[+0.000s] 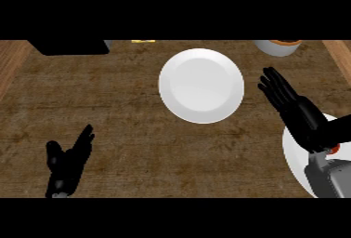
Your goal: Pick the tomato from the plate and place it in the plate
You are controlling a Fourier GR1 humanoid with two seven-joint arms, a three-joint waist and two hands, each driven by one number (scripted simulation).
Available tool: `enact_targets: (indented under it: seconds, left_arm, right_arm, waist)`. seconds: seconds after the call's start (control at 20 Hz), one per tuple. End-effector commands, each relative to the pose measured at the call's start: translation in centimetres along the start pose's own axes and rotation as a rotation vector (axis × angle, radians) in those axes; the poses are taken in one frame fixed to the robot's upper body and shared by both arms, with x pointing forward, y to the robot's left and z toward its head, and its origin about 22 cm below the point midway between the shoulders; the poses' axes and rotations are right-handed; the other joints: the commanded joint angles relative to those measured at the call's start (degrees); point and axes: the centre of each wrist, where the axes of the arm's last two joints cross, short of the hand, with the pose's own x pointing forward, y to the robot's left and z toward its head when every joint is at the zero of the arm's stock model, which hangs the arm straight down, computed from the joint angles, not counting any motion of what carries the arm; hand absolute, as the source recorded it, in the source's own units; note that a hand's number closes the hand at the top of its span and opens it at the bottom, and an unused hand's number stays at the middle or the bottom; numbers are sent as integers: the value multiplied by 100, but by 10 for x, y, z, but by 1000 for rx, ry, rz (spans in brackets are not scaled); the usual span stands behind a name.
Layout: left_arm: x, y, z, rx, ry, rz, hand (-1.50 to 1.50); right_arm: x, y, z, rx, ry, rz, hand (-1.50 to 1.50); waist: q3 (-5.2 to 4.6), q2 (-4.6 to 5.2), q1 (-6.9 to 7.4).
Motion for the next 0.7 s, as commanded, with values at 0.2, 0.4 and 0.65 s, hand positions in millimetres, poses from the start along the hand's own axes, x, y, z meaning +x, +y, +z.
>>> enact_targets:
  seconds: [0.2,0.4,0.65]
  left_arm:
    - [36,61,6,171,-285,-291,0]
    - [35,69,11,187,-324,-337,0]
    - [34,73,18,159,-378,-368,0]
  right_arm:
    - [28,-62,31,-572,-439,-272,-150]
    - [6,-112,82,-1116,-435,55,-150]
    - [-29,-68,111,-1402,-643,46,-150]
  waist:
    - [-15,-200,-348]
    - [-52,-127,-480]
    - [-57,-96,-162]
